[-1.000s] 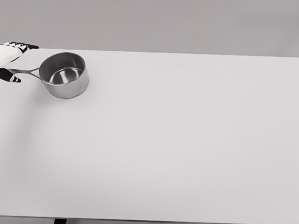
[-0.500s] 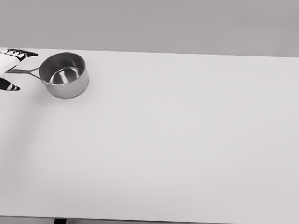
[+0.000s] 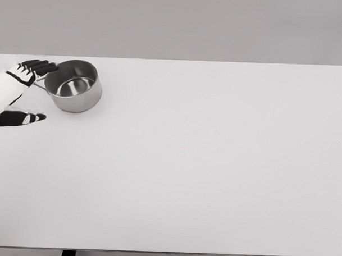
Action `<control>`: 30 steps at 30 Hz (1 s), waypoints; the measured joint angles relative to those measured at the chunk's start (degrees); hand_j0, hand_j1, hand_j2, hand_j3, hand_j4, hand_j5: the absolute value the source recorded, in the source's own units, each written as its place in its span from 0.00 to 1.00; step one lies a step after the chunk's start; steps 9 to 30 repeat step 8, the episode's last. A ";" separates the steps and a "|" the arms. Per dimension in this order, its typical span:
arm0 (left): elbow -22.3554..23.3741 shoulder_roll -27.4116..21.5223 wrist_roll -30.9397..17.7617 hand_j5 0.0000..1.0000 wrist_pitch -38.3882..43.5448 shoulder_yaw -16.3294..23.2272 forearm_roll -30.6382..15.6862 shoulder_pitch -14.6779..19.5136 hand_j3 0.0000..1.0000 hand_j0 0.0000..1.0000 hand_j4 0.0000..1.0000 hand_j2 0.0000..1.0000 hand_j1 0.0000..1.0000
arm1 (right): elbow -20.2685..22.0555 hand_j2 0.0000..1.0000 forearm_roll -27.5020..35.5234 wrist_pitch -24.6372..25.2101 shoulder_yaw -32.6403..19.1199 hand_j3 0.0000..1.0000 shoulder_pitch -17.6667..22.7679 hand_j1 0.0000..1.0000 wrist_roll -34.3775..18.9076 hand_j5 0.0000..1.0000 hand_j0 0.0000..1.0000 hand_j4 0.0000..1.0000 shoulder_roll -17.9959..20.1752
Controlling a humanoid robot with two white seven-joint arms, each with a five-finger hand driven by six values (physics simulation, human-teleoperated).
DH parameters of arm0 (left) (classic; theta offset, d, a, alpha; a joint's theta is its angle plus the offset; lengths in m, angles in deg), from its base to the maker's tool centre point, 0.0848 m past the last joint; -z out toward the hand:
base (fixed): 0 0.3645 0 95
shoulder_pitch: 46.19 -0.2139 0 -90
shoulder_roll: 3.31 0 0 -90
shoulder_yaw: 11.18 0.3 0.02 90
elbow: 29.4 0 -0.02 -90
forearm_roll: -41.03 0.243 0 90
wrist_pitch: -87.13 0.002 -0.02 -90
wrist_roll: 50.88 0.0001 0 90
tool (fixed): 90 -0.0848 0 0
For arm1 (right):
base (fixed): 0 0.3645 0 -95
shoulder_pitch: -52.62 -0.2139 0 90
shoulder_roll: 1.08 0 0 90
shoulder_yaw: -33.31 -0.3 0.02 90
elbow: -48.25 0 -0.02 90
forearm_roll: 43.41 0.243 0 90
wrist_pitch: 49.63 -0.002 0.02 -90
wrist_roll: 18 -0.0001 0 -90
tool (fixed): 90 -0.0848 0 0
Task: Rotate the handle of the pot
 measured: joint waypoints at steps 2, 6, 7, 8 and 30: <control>-3.41 0.41 -0.20 1.00 0.00 -0.37 -0.15 -1.68 1.00 1.00 1.00 1.00 1.00 | 0.01 1.00 0.02 0.00 -0.01 1.00 0.00 1.00 0.00 1.00 1.00 1.00 0.00; -6.10 0.93 -0.36 1.00 0.01 -0.54 0.91 -1.77 1.00 1.00 1.00 1.00 1.00 | 0.01 1.00 0.01 0.00 -0.01 1.00 0.00 1.00 0.00 1.00 1.00 1.00 0.00; -6.34 1.01 -0.38 1.00 0.01 -0.56 1.12 -1.77 1.00 1.00 1.00 1.00 1.00 | 0.01 1.00 0.01 0.00 -0.01 1.00 0.00 1.00 0.00 1.00 1.00 1.00 0.00; -6.46 1.07 -0.39 1.00 0.01 -0.58 1.28 -1.77 1.00 1.00 1.00 1.00 1.00 | 0.01 1.00 0.01 0.00 -0.01 1.00 0.00 1.00 0.00 1.00 1.00 1.00 0.00; -6.46 1.07 -0.39 1.00 0.01 -0.58 1.28 -1.77 1.00 1.00 1.00 1.00 1.00 | 0.01 1.00 0.01 0.00 -0.01 1.00 0.00 1.00 0.00 1.00 1.00 1.00 0.00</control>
